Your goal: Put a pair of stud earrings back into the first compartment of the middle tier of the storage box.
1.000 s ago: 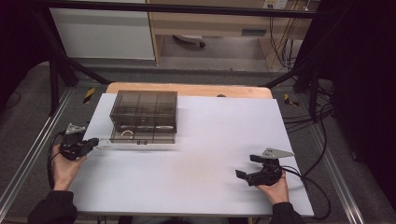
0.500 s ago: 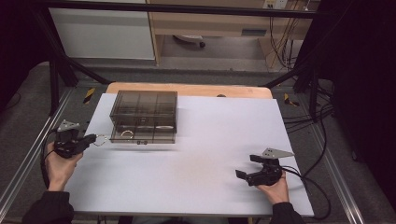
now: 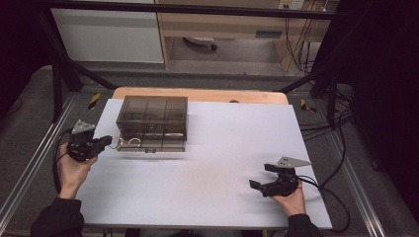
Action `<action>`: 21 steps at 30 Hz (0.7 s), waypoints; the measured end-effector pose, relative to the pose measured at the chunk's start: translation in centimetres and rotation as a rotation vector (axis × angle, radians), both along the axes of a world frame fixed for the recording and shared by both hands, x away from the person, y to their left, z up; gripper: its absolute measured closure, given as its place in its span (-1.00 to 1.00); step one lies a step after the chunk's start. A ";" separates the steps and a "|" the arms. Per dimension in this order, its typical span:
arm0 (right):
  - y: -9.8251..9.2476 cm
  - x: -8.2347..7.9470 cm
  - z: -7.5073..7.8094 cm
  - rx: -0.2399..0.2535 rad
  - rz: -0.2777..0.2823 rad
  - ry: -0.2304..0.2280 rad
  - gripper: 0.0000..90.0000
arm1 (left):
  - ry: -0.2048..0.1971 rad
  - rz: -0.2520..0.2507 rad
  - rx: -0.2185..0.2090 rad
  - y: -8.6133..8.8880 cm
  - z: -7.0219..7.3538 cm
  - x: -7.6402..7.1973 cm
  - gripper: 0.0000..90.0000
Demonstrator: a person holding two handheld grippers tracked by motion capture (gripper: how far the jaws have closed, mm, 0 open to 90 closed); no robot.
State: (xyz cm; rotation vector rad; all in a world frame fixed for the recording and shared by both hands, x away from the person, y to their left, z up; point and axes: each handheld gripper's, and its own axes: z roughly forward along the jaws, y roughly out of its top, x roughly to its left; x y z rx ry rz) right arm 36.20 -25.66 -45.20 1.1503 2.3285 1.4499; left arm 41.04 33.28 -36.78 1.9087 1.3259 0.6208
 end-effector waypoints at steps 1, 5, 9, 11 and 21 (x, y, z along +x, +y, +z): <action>0.0 0.0 0.0 -0.001 0.001 0.001 -0.98 | 0.002 -0.003 0.001 -0.4 0.1 0.3 0.91; 0.0 0.0 0.0 -0.001 0.001 -0.001 -0.98 | 0.006 -0.013 0.006 -1.0 0.0 0.7 0.91; 0.0 0.0 0.0 -0.002 0.000 0.002 -0.98 | 0.013 -0.019 0.010 -1.9 -0.1 1.4 0.91; 0.0 0.0 0.0 -0.003 0.001 0.001 -0.98 | 0.015 -0.021 0.014 -2.2 -0.3 1.7 0.91; 0.0 0.0 0.0 -0.003 0.001 0.001 -0.99 | 0.024 -0.016 0.030 -3.5 -1.1 2.9 0.91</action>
